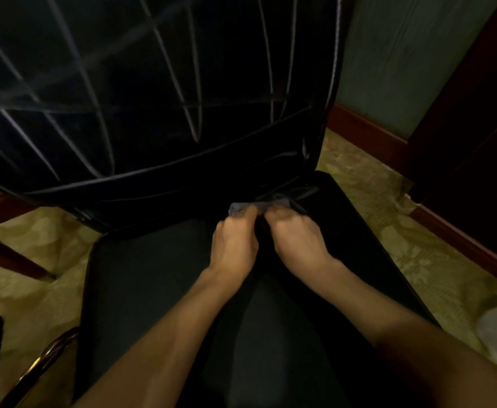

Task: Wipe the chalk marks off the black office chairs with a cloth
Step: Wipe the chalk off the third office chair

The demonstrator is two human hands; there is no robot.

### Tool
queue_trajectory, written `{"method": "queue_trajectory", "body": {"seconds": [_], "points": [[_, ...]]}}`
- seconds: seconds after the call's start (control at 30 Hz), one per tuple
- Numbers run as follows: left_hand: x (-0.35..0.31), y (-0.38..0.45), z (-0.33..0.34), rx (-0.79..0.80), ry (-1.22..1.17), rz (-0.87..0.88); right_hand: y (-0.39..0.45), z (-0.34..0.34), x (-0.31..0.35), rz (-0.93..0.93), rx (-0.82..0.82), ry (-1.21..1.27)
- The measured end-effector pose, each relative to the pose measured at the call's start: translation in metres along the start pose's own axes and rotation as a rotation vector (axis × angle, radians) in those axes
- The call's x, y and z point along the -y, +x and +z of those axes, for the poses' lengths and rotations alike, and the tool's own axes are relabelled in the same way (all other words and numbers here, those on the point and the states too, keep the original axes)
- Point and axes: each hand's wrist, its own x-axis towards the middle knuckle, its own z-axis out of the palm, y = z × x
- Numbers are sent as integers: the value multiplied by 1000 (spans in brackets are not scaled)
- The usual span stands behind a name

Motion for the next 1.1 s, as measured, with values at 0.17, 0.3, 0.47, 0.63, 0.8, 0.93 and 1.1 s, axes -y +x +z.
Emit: {"method": "queue_trajectory", "body": {"seconds": [0.17, 0.3, 0.47, 0.63, 0.8, 0.93, 1.1], "points": [[-18, 73, 25, 29, 81, -43, 50, -11, -38, 104, -1, -49], [-26, 51, 28, 27, -1, 23, 17, -12, -36, 181, -26, -17], [-42, -8, 28, 102, -42, 167, -60, -9, -40, 122, -98, 72], [-68, 26, 34, 171, -18, 199, -44, -20, -77, 135, -54, -2], [-113, 72, 61, 245, 25, 70, -17, -23, -132, 319, -66, 94], [-119, 47, 58, 215, -47, 174, -57, -20, -119, 351, -140, 132], [-119, -31, 63, 195, -125, 341, -146, -21, -92, 324, -249, 122]]}}
